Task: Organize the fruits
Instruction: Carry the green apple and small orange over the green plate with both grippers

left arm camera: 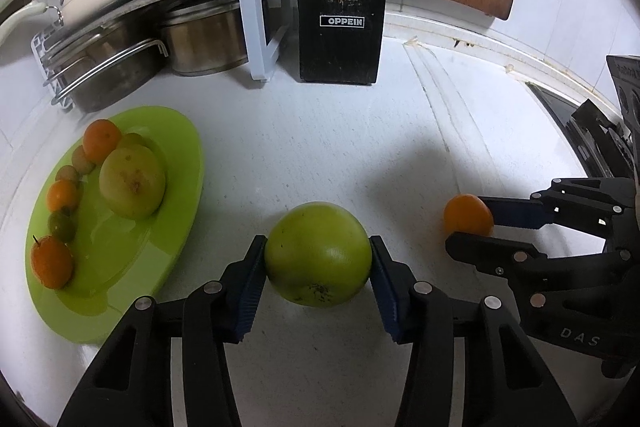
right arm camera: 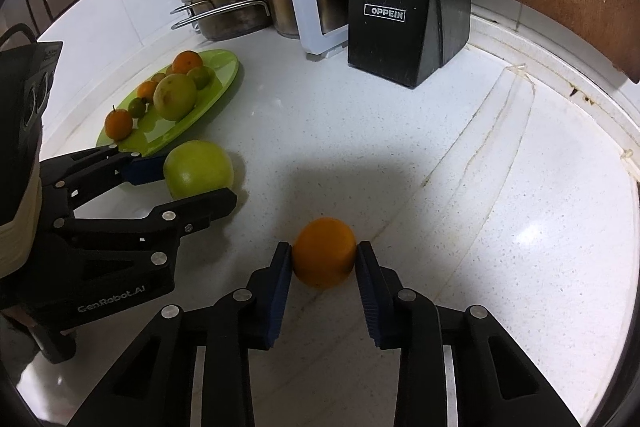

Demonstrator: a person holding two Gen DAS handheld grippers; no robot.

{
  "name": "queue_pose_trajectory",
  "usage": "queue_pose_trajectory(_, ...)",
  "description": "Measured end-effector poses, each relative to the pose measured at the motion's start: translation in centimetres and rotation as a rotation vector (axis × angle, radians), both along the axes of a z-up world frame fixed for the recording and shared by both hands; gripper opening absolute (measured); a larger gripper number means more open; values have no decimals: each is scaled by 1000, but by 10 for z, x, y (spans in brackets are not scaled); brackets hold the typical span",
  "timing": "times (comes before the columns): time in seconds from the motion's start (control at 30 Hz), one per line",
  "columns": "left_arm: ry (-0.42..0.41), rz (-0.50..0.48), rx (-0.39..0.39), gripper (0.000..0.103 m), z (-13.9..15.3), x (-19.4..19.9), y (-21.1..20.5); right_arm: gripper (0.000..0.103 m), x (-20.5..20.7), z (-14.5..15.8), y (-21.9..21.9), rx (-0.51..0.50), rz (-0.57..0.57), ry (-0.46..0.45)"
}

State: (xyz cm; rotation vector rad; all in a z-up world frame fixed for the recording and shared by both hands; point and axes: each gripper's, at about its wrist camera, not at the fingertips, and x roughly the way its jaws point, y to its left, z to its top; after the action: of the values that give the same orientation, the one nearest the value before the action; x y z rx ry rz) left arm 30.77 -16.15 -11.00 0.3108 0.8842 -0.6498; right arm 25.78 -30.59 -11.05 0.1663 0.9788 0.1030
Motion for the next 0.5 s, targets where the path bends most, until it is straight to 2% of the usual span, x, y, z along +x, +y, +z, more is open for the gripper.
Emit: queue_pose_trajectory(0.5,-30,55,-42,49,26,-17,18,33,-9,18,2,11,12,-57)
